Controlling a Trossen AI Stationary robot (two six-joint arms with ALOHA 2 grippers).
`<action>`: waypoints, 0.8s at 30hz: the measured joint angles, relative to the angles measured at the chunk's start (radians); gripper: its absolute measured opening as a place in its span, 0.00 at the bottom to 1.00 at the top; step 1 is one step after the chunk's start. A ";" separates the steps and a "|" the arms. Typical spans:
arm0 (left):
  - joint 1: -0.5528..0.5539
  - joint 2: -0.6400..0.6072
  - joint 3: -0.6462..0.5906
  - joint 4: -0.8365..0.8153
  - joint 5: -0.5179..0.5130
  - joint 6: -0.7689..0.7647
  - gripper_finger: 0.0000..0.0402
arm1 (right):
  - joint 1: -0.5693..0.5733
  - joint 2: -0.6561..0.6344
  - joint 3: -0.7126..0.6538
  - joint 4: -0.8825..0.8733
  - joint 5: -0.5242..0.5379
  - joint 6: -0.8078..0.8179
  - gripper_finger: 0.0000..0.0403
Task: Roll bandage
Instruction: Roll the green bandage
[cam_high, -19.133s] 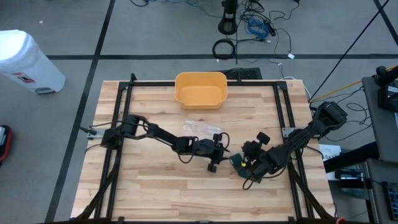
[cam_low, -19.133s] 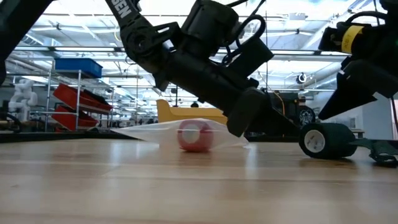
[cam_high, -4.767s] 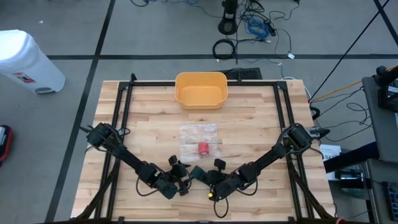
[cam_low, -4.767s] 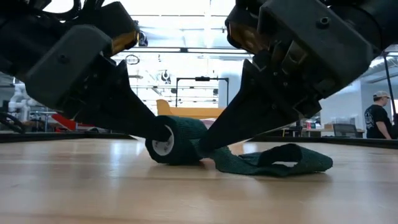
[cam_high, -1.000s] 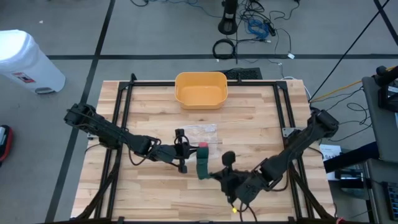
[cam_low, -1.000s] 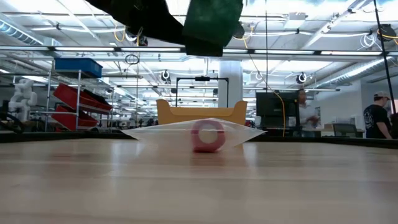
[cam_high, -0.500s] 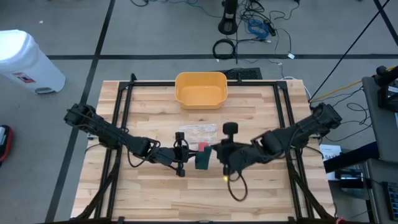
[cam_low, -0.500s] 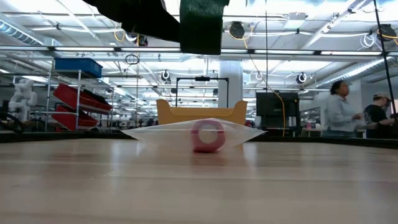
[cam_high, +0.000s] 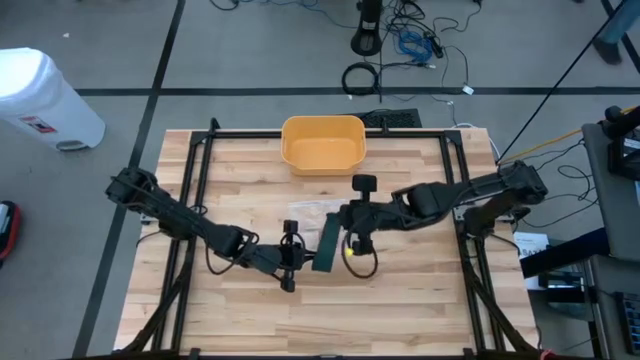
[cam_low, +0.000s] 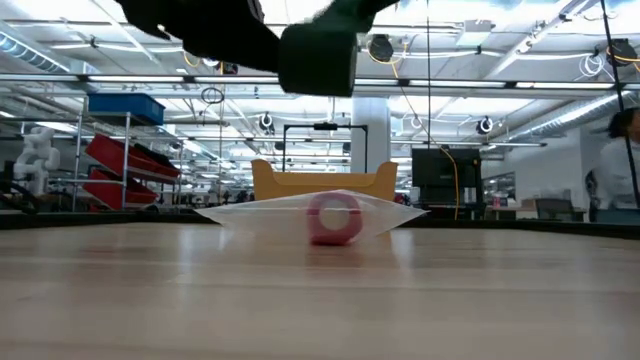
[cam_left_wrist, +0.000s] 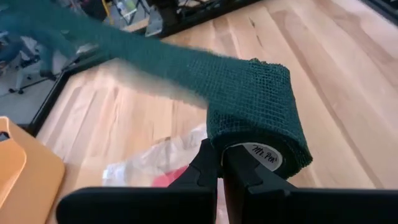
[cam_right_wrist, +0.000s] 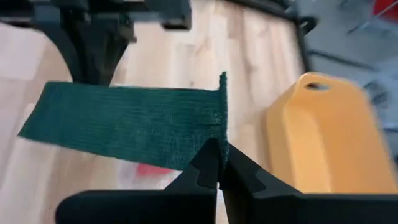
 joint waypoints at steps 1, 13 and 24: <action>-0.004 0.001 0.000 0.005 0.002 0.000 0.00 | -0.011 0.000 0.000 -0.007 -0.033 0.010 0.00; -0.039 0.001 0.000 0.084 0.003 0.056 0.00 | -0.037 0.014 0.000 -0.031 -0.157 0.063 0.14; -0.044 0.001 0.000 0.111 0.002 0.055 0.00 | -0.005 0.010 -0.033 -0.044 -0.006 0.048 0.43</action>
